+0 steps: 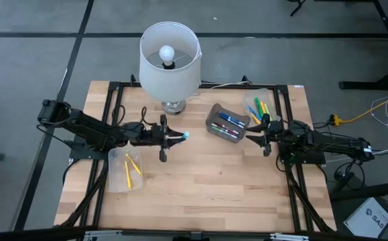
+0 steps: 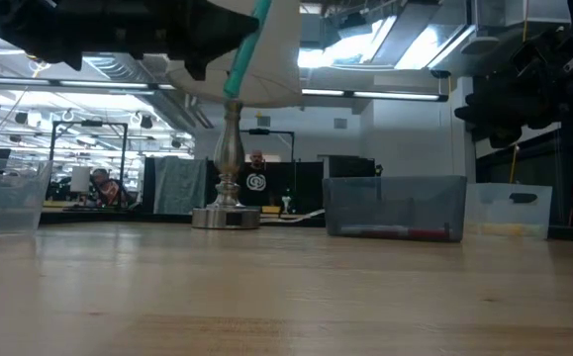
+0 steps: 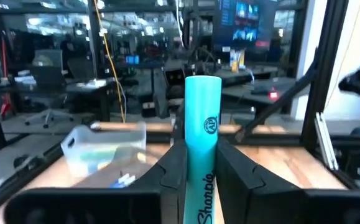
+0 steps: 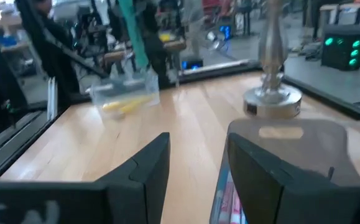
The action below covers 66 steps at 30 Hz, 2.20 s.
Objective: Pick & Place Markers
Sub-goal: Put the light blue highlighter pen into the right transparent bin
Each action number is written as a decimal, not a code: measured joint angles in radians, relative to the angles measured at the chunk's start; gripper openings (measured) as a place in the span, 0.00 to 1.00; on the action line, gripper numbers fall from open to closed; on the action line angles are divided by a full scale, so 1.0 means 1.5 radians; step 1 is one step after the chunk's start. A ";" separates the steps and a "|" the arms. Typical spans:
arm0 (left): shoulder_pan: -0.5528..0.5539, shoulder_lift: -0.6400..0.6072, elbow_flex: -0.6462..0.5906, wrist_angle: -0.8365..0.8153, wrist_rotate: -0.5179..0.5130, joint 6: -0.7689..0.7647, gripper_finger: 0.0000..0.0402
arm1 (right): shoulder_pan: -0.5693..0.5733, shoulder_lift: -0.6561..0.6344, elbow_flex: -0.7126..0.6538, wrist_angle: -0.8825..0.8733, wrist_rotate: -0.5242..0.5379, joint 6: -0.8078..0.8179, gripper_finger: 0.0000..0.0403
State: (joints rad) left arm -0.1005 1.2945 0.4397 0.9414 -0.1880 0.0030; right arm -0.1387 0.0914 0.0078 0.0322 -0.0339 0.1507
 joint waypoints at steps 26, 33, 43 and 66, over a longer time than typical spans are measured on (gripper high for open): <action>0.007 0.054 0.091 0.018 -0.008 0.062 0.13 | 0.055 0.266 0.054 0.370 0.051 0.104 0.40; 0.007 0.112 0.165 0.017 -0.037 0.074 0.13 | 0.110 0.495 0.195 0.370 0.050 -0.075 0.40; 0.007 0.126 0.195 0.018 -0.043 0.089 0.14 | 0.131 0.744 0.407 0.357 0.050 -0.140 0.40; 0.007 0.126 0.195 0.016 -0.020 0.091 0.14 | 0.131 0.882 0.567 0.289 0.053 -0.137 0.27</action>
State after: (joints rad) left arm -0.0898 1.4837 0.7315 0.9653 -0.2186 0.1393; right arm 0.0574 1.4138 0.8577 0.4651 0.0451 -0.0548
